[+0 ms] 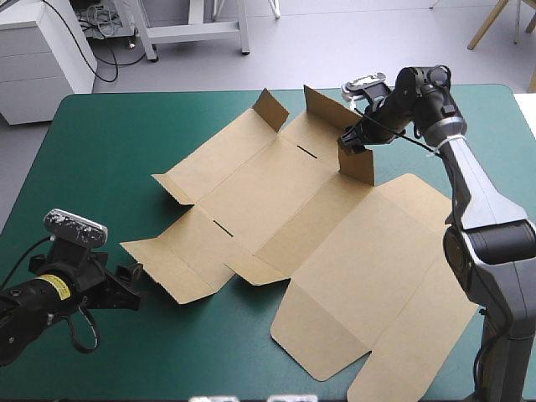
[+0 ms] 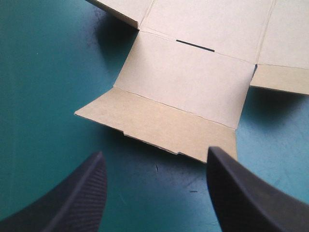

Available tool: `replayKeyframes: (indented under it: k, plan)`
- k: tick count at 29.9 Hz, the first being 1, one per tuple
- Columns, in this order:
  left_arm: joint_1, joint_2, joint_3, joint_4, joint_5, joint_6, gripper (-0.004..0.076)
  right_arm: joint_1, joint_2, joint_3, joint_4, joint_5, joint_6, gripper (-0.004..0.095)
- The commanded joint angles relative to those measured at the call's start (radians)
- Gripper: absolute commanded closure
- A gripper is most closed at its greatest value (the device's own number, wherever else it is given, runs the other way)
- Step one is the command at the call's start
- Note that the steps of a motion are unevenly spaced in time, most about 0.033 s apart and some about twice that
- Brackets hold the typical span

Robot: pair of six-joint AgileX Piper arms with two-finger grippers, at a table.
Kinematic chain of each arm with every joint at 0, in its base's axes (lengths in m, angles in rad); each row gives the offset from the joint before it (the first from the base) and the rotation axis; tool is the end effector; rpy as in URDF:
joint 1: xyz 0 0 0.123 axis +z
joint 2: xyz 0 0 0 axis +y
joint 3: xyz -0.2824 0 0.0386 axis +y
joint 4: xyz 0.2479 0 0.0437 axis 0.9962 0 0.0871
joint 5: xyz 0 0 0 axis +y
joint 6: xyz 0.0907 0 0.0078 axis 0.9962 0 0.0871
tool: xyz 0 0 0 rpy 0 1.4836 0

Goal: Fold the box

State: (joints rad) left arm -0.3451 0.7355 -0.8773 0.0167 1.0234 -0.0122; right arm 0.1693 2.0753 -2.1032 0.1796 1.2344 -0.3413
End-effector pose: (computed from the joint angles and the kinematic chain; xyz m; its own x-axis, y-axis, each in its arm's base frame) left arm 0.1128 -0.0392 0.3544 -0.6725 0.2380 -0.7008 0.3265 0.9452 0.0077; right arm 0.4472 0.0920 0.3216 -0.7834 -0.4117 -0.4656 -0.4757 0.8793 0.0229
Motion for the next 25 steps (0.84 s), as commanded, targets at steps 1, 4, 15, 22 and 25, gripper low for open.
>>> replayKeyframes:
  k: [1, 4, 15, 22, 25]
  plan:
    - [0.001, 0.000, -0.032, 0.003, -0.046, -0.002, 0.0294, -0.003, -0.027, -0.033, -0.006, -0.033, 0.002, 0.0248]
    - [0.001, 0.000, -0.032, 0.008, -0.046, -0.002, 0.0294, -0.003, -0.001, -0.033, 0.000, -0.033, 0.000, 0.0273]
    - [0.001, 0.000, -0.032, 0.020, -0.035, -0.002, 0.0294, 0.034, 0.045, -0.033, -0.046, -0.033, 0.002, 0.0526]
    - [0.001, 0.000, -0.032, 0.033, -0.031, -0.002, 0.0294, 0.034, 0.046, -0.033, -0.046, -0.033, -0.002, 0.0916]
    - [0.001, 0.000, -0.032, 0.033, -0.029, -0.002, 0.0294, 0.034, 0.046, -0.033, -0.055, -0.033, -0.027, 0.0916]
